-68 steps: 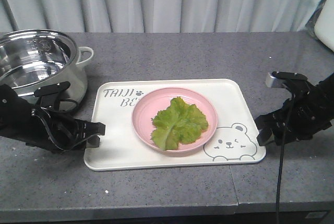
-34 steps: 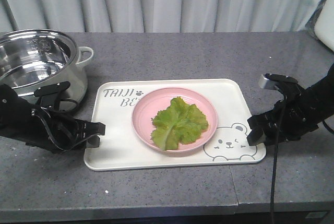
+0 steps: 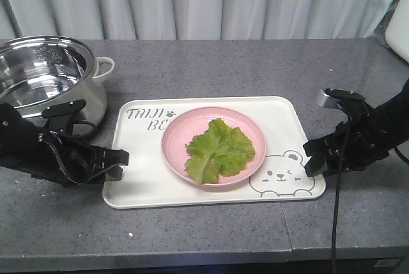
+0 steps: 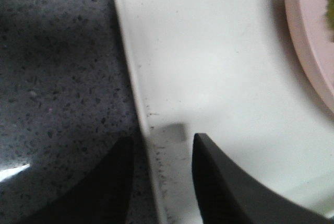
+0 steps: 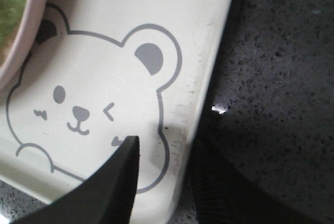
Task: Transfer vegetables to tray and serve
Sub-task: 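Close both grippers on the tray edges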
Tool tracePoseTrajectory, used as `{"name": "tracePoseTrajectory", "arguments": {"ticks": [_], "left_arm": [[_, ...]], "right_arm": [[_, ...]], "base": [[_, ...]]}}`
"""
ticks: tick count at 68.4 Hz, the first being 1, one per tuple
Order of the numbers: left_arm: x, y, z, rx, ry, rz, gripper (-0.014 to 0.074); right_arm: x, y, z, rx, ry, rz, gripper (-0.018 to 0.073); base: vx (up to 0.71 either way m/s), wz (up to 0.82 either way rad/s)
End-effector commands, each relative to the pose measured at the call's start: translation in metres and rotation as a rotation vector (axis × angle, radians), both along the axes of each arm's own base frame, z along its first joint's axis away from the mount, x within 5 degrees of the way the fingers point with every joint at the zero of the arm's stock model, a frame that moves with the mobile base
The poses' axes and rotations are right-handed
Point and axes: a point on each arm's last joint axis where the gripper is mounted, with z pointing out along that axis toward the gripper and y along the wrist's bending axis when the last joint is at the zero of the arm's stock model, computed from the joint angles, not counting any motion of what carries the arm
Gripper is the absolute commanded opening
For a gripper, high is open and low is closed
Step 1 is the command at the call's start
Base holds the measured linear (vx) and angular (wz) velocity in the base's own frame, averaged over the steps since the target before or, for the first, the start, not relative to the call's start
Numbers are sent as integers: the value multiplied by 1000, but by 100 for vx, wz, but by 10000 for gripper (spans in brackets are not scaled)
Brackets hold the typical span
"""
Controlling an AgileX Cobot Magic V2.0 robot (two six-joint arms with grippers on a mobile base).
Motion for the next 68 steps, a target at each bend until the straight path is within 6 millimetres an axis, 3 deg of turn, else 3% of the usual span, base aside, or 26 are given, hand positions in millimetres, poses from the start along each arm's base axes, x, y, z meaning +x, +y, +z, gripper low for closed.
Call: {"name": "tracePoseTrajectory", "arguments": {"ticks": [1, 54, 68], "left_arm": [[1, -2, 10, -19, -25, 4, 273], [0, -2, 10, -21, -14, -2, 273], [-1, -3, 9, -23, 4, -11, 273]], "right_arm": [[4, 1, 21, 18, -86, -10, 239], [3, -1, 20, -9, -66, -27, 239], [4, 0, 7, 3, 1, -22, 239]], "base": [[0, 0], [0, 0], [0, 0]]}}
